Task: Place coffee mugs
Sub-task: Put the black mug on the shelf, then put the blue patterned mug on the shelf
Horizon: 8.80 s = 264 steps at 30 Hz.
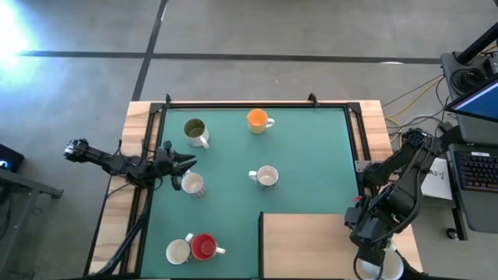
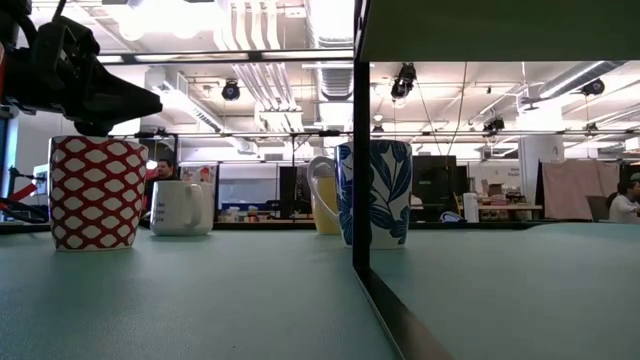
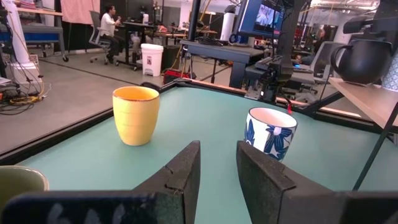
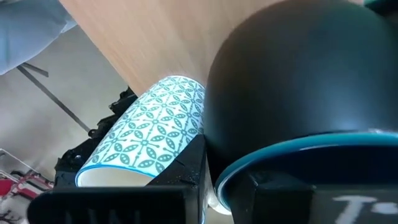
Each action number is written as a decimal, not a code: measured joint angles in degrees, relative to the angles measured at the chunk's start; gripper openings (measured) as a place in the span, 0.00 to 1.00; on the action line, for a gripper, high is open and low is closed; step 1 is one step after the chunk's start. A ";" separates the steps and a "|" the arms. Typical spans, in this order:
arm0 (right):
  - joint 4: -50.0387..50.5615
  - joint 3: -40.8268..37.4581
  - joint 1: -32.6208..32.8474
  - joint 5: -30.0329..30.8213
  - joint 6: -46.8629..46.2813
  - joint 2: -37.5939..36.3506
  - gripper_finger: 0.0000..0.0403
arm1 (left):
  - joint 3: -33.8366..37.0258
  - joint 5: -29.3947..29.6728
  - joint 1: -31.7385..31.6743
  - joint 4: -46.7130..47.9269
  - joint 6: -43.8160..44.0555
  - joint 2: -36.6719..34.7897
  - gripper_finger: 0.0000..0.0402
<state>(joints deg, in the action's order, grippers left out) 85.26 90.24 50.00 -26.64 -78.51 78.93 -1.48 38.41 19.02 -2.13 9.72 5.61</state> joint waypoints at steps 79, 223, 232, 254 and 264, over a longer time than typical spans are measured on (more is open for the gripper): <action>-1.14 14.02 -38.37 31.24 67.07 10.99 0.27 | 0.00 -0.01 -0.01 0.01 0.00 -0.02 0.22; 4.43 11.97 -27.43 16.99 34.32 7.53 0.03 | 0.00 0.00 -0.01 0.02 0.00 0.09 0.22; 4.82 18.56 -18.42 15.68 29.63 10.72 0.03 | 0.00 0.00 -0.01 0.02 0.00 0.09 0.22; 4.78 21.12 -3.84 14.64 24.37 15.22 0.03 | 0.00 0.00 -0.01 0.02 0.00 0.09 0.22; 4.63 21.20 -2.68 12.26 24.37 15.67 0.03 | 0.00 0.00 -0.02 0.02 0.00 0.09 0.22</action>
<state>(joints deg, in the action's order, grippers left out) 89.89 111.43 47.32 -14.37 -54.13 94.60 -1.48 38.41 19.00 -2.11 9.72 5.69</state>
